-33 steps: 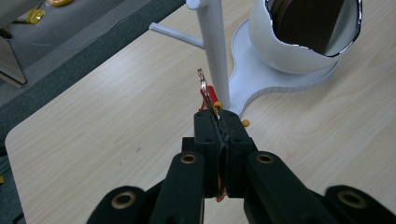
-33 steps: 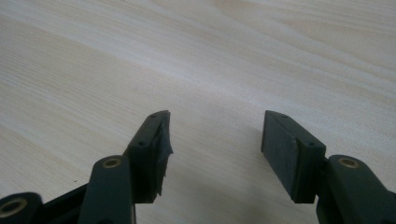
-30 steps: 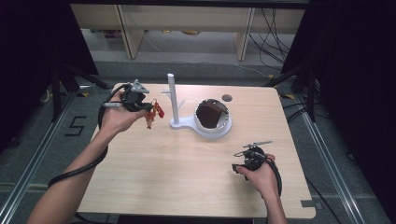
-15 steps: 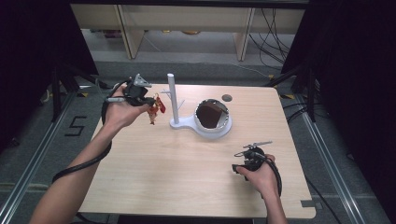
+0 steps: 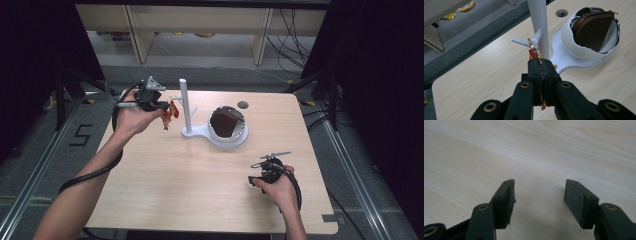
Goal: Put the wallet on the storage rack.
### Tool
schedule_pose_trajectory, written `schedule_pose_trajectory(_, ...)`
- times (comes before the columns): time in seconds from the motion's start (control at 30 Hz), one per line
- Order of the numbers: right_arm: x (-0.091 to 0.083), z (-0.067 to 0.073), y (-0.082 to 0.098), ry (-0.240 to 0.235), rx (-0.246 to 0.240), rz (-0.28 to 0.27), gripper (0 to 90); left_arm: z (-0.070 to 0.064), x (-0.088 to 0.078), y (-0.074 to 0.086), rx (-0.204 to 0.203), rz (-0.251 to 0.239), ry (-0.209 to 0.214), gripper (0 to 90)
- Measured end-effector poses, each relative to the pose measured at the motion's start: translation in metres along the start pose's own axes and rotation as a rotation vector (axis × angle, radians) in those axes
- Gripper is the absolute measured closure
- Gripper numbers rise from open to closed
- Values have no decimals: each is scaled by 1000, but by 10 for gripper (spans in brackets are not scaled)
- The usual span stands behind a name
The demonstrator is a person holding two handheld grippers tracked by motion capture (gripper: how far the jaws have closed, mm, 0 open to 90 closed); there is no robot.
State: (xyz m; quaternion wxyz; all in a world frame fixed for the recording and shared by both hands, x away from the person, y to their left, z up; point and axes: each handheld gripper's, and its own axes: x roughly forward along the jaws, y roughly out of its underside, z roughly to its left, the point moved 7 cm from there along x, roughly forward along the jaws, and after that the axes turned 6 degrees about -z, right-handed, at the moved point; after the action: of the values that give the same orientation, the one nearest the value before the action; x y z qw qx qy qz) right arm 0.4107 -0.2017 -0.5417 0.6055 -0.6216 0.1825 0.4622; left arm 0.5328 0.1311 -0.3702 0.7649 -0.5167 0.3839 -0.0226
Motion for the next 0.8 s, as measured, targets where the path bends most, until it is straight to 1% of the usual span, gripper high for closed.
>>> schedule_pose_trajectory(0.03,0,0,0,0,1,1,426,-1,0,0,3,1,7,867)
schedule_pose_trajectory(0.13,0,0,0,0,2,0,426,-2,1,-2,5,-1,0,867)
schedule_pose_trajectory(0.23,0,0,0,0,4,-2,426,-3,2,-3,8,-1,2,867)
schedule_pose_trajectory(0.27,-1,2,0,-25,17,9,426,-3,3,-4,11,0,1,867)
schedule_pose_trajectory(0.33,-1,2,0,-23,15,9,426,-5,5,-5,12,0,2,867)
schedule_pose_trajectory(0.4,-1,1,0,-29,-2,4,426,-5,6,-6,16,1,3,866)
schedule_pose_trajectory(0.5,-1,0,0,-27,-3,2,425,-6,10,-6,12,3,4,867)
schedule_pose_trajectory(0.53,-2,1,0,-27,6,6,425,-6,11,-6,12,6,4,866)
schedule_pose_trajectory(0.57,-1,-1,0,-25,-10,1,425,-7,12,-6,8,7,3,866)
schedule_pose_trajectory(0.6,-1,-1,0,-25,-16,-1,425,-7,13,-5,4,10,4,866)
schedule_pose_trajectory(0.63,-2,0,0,-14,7,5,425,-6,14,-5,8,11,5,866)
schedule_pose_trajectory(0.67,-2,-1,-1,-2,2,-6,425,-6,15,-5,10,12,8,866)
schedule_pose_trajectory(0.7,-2,-1,-1,1,-3,-8,425,-7,15,-5,4,12,6,866)
schedule_pose_trajectory(0.73,-2,-1,-1,1,-3,-9,425,-7,16,-5,9,11,7,866)
schedule_pose_trajectory(0.77,-2,-1,-1,1,-3,-9,425,-7,16,-5,2,10,7,866)
schedule_pose_trajectory(0.8,-2,-1,-1,1,-3,-8,425,-7,17,-5,5,9,7,866)
